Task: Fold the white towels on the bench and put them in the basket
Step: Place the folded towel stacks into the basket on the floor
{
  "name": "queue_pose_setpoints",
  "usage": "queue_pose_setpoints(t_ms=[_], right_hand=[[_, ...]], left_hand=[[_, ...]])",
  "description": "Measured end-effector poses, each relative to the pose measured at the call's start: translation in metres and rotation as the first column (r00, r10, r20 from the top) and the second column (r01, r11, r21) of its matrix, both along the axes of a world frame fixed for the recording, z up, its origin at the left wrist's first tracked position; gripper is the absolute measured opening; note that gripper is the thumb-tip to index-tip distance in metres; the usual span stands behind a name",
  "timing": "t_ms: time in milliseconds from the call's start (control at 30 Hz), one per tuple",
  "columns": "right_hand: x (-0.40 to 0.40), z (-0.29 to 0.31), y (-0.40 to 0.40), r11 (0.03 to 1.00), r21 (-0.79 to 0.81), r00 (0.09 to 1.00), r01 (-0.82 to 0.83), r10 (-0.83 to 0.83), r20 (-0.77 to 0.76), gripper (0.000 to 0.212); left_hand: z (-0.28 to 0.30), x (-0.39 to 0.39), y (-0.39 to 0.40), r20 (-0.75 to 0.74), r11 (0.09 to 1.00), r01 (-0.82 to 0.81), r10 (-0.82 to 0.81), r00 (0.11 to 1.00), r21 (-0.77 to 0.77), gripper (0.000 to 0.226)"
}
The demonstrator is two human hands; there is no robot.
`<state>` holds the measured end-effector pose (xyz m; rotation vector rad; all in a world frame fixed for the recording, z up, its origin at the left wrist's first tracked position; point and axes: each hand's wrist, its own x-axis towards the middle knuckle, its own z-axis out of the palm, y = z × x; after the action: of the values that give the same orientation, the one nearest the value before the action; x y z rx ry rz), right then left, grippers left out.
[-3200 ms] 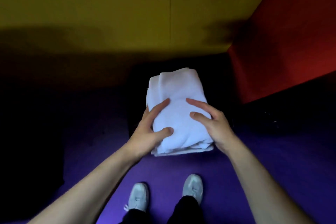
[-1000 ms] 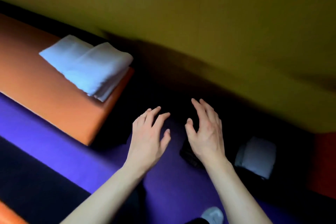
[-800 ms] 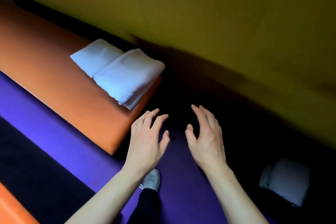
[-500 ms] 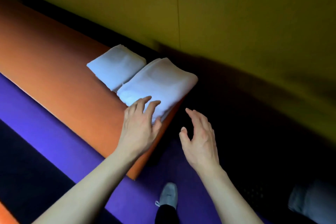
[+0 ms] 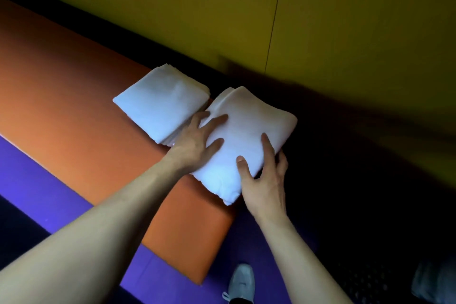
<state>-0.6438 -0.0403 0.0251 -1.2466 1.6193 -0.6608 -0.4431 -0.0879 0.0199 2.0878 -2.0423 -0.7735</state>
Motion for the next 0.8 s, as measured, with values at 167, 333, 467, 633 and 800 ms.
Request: queue_pose_setpoints(t_ms=[167, 333, 467, 633, 800], right_hand=[[0.004, -0.009, -0.007, 0.996, 0.072, 0.989, 0.043, -0.053, 0.140, 0.083], [-0.027, -0.017, -0.007, 1.000, 0.022, 0.992, 0.004, -0.007, 0.130, 0.075], [-0.030, -0.021, -0.012, 0.995, 0.046, 0.987, -0.086, 0.078, 0.140, 0.077], [-0.032, -0.037, -0.035, 0.985, 0.087, 0.964, -0.148, 0.123, 0.237, 0.079], [-0.034, -0.041, -0.042, 0.973, 0.160, 0.926, -0.167, 0.098, 0.365, 0.084]], left_hand=[[-0.008, -0.006, 0.012, -0.175, 0.994, -0.104, 0.108, 0.979, 0.032, 0.056], [-0.007, -0.019, 0.061, -0.225, 0.991, -0.118, 0.130, 0.966, 0.065, 0.055], [-0.020, -0.020, 0.069, -0.086, 0.985, -0.077, 0.064, 0.994, -0.155, 0.048], [-0.028, -0.024, 0.051, -0.331, 0.986, -0.168, 0.155, 0.931, -0.013, 0.041], [-0.017, -0.028, 0.037, -0.414, 0.951, -0.212, 0.290, 0.863, 0.223, 0.048]])
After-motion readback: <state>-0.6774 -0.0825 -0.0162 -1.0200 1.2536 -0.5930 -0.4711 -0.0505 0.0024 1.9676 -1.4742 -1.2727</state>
